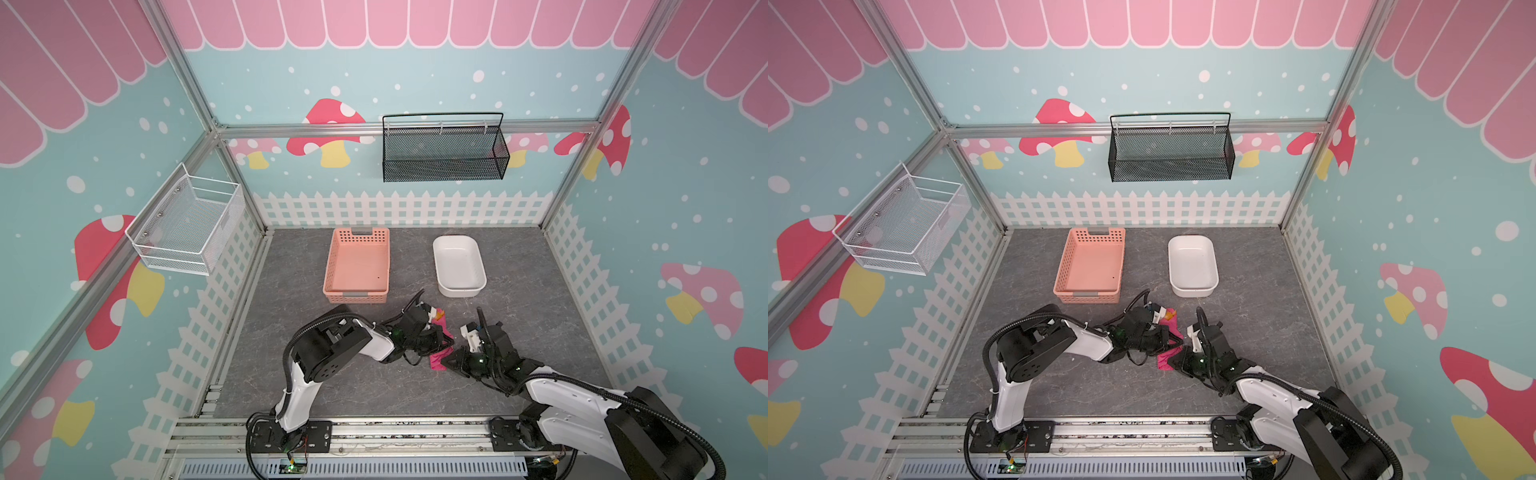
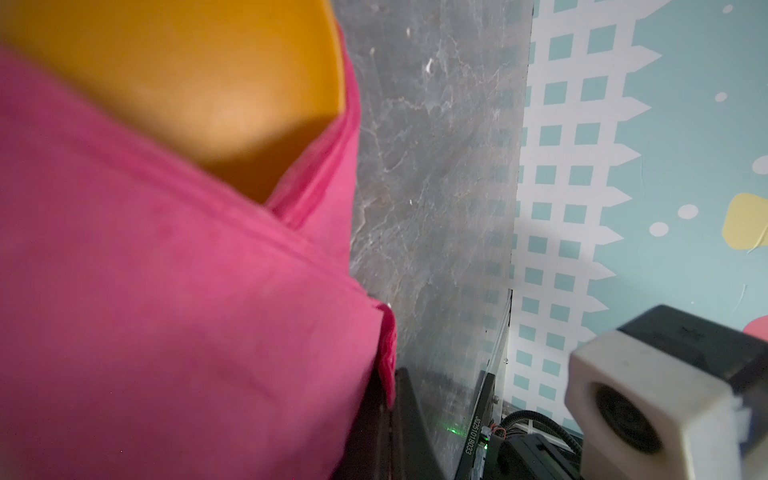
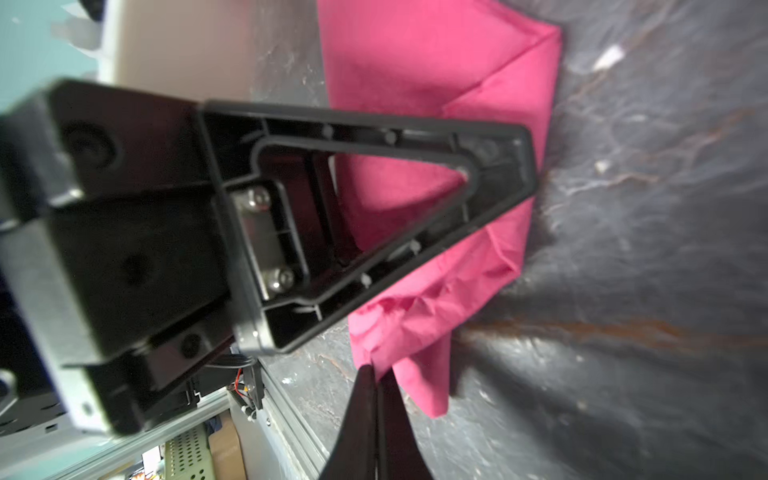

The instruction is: Place the utensils on the paper napkin and roll it up

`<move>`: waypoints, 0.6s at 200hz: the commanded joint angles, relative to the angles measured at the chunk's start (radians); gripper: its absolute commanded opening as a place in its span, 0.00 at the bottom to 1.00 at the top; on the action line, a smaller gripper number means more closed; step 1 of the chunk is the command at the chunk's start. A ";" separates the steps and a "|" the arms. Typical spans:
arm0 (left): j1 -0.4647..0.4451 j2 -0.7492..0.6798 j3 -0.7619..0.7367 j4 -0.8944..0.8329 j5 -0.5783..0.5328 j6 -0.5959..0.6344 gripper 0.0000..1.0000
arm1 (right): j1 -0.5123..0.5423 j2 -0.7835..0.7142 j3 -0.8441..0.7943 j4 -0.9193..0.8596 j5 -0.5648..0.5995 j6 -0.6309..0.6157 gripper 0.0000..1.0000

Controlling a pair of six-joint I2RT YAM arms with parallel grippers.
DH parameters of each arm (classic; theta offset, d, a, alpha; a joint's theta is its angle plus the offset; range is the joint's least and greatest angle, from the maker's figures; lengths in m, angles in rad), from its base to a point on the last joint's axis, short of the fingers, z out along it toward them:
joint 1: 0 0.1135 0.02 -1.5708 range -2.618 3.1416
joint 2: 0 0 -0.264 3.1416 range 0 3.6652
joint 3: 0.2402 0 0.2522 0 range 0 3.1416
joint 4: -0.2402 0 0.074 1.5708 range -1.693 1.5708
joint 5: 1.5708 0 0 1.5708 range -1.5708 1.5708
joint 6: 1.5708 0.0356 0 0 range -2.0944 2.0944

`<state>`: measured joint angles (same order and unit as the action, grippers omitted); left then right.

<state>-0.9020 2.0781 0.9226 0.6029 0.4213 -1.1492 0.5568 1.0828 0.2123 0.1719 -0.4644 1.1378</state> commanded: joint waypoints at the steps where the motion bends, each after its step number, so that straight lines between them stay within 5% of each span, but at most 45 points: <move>1: -0.006 0.036 -0.016 -0.033 -0.030 -0.008 0.00 | -0.005 -0.025 -0.019 -0.064 0.050 -0.003 0.00; 120: -0.006 -0.030 -0.016 -0.020 -0.031 0.042 0.00 | -0.006 -0.034 -0.084 -0.173 0.127 -0.057 0.00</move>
<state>-0.9039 2.0754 0.9222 0.6025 0.4152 -1.1389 0.5560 1.0153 0.1589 0.0986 -0.3920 1.1114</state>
